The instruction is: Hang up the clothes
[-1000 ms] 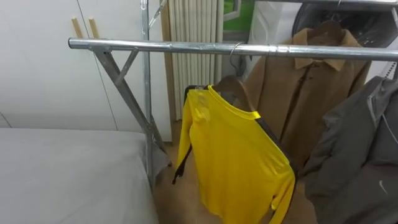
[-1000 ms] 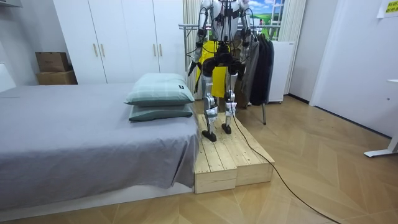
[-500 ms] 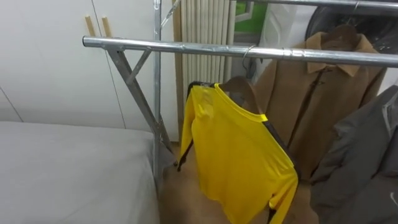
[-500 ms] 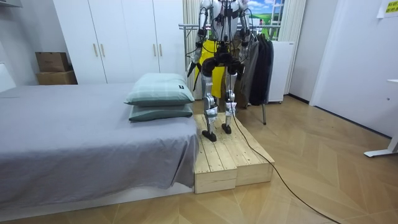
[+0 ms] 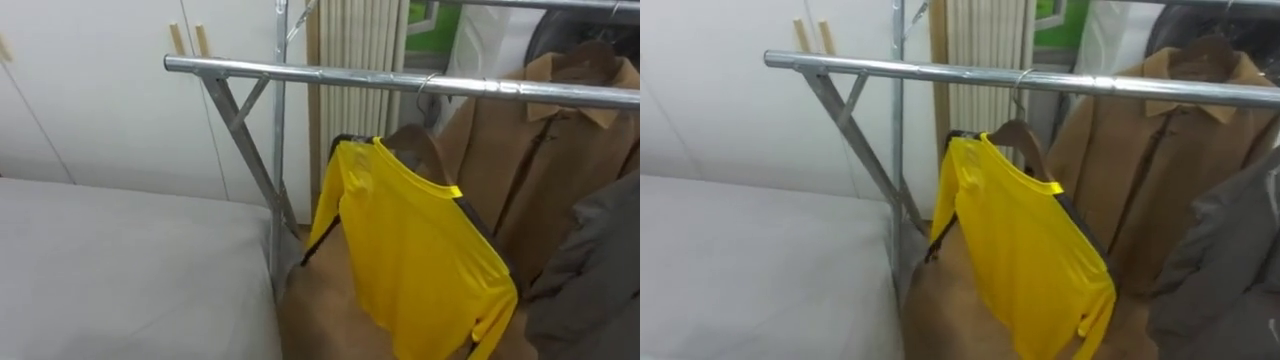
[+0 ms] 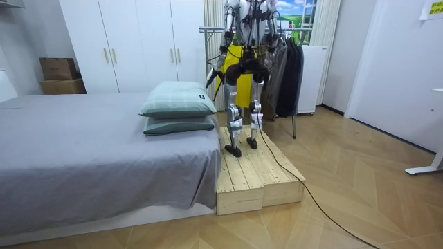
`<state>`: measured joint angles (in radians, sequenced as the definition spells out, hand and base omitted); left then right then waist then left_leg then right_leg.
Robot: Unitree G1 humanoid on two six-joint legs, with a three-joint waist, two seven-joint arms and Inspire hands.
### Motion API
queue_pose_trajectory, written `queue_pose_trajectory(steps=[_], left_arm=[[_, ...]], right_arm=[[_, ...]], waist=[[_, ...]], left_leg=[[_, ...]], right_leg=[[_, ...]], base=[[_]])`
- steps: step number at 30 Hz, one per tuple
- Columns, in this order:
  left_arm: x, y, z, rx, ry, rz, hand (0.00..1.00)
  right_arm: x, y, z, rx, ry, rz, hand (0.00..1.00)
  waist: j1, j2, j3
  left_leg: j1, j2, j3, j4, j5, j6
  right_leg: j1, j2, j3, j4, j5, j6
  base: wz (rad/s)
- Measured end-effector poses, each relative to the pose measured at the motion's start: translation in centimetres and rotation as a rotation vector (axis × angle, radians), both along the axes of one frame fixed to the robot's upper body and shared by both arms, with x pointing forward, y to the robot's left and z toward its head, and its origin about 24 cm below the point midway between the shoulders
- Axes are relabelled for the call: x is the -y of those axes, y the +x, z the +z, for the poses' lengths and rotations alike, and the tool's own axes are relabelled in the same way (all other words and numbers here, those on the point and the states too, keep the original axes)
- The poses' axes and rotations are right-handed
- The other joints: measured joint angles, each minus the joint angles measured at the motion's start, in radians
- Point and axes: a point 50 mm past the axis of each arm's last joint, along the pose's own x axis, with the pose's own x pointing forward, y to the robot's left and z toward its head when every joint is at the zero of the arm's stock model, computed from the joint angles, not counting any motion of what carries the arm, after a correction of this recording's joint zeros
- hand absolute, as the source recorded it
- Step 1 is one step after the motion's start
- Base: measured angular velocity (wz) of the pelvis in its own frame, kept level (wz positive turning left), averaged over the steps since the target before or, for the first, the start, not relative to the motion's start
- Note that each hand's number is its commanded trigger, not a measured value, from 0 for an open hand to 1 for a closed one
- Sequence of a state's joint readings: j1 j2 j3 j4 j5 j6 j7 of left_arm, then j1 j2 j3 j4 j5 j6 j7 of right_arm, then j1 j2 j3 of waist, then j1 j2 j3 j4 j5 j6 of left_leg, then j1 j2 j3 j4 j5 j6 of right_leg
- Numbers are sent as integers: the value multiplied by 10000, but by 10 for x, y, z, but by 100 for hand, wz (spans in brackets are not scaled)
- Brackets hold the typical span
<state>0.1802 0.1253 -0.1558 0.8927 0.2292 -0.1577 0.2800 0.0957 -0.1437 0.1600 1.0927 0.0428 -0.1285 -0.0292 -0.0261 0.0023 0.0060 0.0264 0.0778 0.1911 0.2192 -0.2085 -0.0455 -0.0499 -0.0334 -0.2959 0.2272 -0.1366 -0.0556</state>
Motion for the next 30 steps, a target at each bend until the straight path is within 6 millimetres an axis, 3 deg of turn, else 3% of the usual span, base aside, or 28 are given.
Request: queue_pose_trajectory(steps=[2, 4, 5, 6, 7, 9, 11, 13, 15, 17, 18, 19, 20, 21, 22, 23, 25, 26, 27, 28, 29, 30], left_arm=[[4, 2, 0, -18, -251, -154, 0], [9, 3, -1, -97, -421, -317, 0], [10, 3, -1, -121, -481, -366, 0], [12, 6, -1, -104, -581, -487, 0], [12, 9, 0, -77, -605, -614, 0], [10, 7, -1, -172, -608, -607, 0], [10, 8, -1, -212, -666, -692, 0], [14, 12, 0, -171, -694, -1030, 0], [17, 18, 2, -56, -805, -1151, 0], [19, 24, 3, 112, -900, -1242, 0], [19, 29, 5, 249, -886, -1277, 0], [20, 36, 7, 400, -873, -1357, 0], [21, 39, 7, 455, -879, -1413, 0], [23, 42, 8, 563, -922, -1544, 0], [23, 41, 8, 547, -932, -1530, 0], [22, 40, 7, 472, -909, -1497, 0], [21, 33, 2, 123, -989, -1336, 0], [22, 32, 1, 86, -1023, -1325, 0], [22, 31, 1, 77, -1105, -1247, 0], [22, 31, 1, 72, -1099, -1240, 0], [21, 31, 1, 92, -1081, -1246, 0], [20, 32, 1, 98, -1009, -1305, 0]], right_arm=[[2, -1, 0, -42, -40, -92, 0], [4, 0, 0, -49, -109, -227, 0], [5, 0, 0, -83, -157, -248, 0], [8, 1, 0, -85, -280, -251, 0], [9, 3, 1, -35, -345, -295, 0], [10, 6, 1, -67, -406, -342, 0], [10, 6, 0, -225, -444, -359, 0], [12, 6, -1, -375, -562, -409, 0], [14, 3, -1, -535, -656, -546, 0], [19, 3, -1, -552, -734, -847, 0], [22, 2, 0, -540, -806, -1030, 0], [23, -2, -1, -616, -835, -1179, 0], [24, -5, -1, -690, -839, -1248, 0], [25, -12, -2, -829, -803, -1472, 0], [24, -16, -3, -921, -686, -1600, 0], [23, -14, -4, -892, -636, -1616, 0], [20, -6, -3, -668, -599, -1540, 0], [20, -5, -2, -640, -631, -1542, 0], [19, -5, -2, -596, -739, -1573, 0], [18, -4, -2, -551, -828, -1622, 0], [17, -3, -3, -523, -854, -1634, 0], [13, -4, -3, -550, -901, -1495, 0]], waist=[[-166, 55, 29], [-248, 37, 15], [-276, 40, 22], [-289, -15, 43], [-187, 41, 42], [-4, 42, 49], [74, 10, 52], [89, -79, 34], [82, -150, 5], [81, -174, -17], [-5, -184, -20], [-148, -259, -12], [-202, -282, -11], [-219, -261, -71], [-173, -327, -46], [-159, -320, -32], [-220, -311, -17], [-223, -334, -11], [-210, -383, 20], [-219, -473, 24], [-239, -551, 18], [-285, -722, -2]], left_leg=[[-445, 189, 799, 462, 23, 27], [-837, 591, 2563, 918, 215, 205], [-864, 660, 2979, 1003, 282, 266], [-1019, 856, 3758, 1288, 296, 329], [-1130, 974, 4205, 1522, 241, 412], [-1058, 1019, 4683, 1555, 238, 428], [-1056, 922, 4604, 1560, 238, 430], [-1121, 518, 4030, 1544, 166, 556], [-1126, 291, 3827, 1540, 77, 707], [-1204, -23, 3409, 1460, -42, 902], [-1304, -240, 2964, 1580, -164, 1063], [-1380, -434, 2445, 1735, -267, 1204], [-1387, -510, 2156, 1786, -309, 1275], [-1211, -626, 1512, 1767, -330, 1379], [-1086, -706, 1022, 1741, -362, 1421], [-1050, -705, 814, 1718, -363, 1422], [-841, -696, -10, 1474, -353, 1404], [-763, -696, -186, 1377, -340, 1384], [-658, -698, -595, 1258, -305, 1327], [-622, -734, -973, 1228, -311, 1258], [-639, -780, -1163, 1236, -322, 1217], [-691, -914, -1533, 1279, -342, 1101]], right_leg=[[104, -233, -811, 187, -248, 10], [315, -631, -2014, 316, -590, 74], [343, -734, -2405, 313, -654, 105], [400, -931, -3159, 444, -854, 140], [429, -1096, -3706, 719, -1080, 181], [722, -1293, -4405, 893, -1266, 249], [1083, -1511, -5157, 1089, -1500, 434], [1474, -1986, -6051, 1642, -1863, 730], [1812, -2339, -6707, 2034, -2014, 962], [1936, -2871, -6917, 3052, -2051, 1028], [1856, -3271, -6643, 4055, -1976, 917], [1653, -3496, -5691, 4802, -1744, 638], [1526, -3494, -5083, 5096, -1559, 560], [1185, -3448, -3903, 5704, -1135, 460], [830, -3088, -2724, 5942, -1244, 620], [642, -2851, -2200, 5889, -1447, 702], [-56, -1867, -703, 5101, -1831, 839], [-145, -1631, -422, 4667, -1831, 839], [-257, -1210, 115, 3594, -1770, 868], [-234, -802, 727, 2253, -1468, 890], [-239, -609, 1158, 1532, -1183, 923], [-190, -342, 1795, 846, -195, 938]], base=[[132], [159], [175], [175], [161], [128], [132], [123], [107], [101], [132], [148], [161], [138], [121], [100], [98], [99], [99], [98], [100], [79]])
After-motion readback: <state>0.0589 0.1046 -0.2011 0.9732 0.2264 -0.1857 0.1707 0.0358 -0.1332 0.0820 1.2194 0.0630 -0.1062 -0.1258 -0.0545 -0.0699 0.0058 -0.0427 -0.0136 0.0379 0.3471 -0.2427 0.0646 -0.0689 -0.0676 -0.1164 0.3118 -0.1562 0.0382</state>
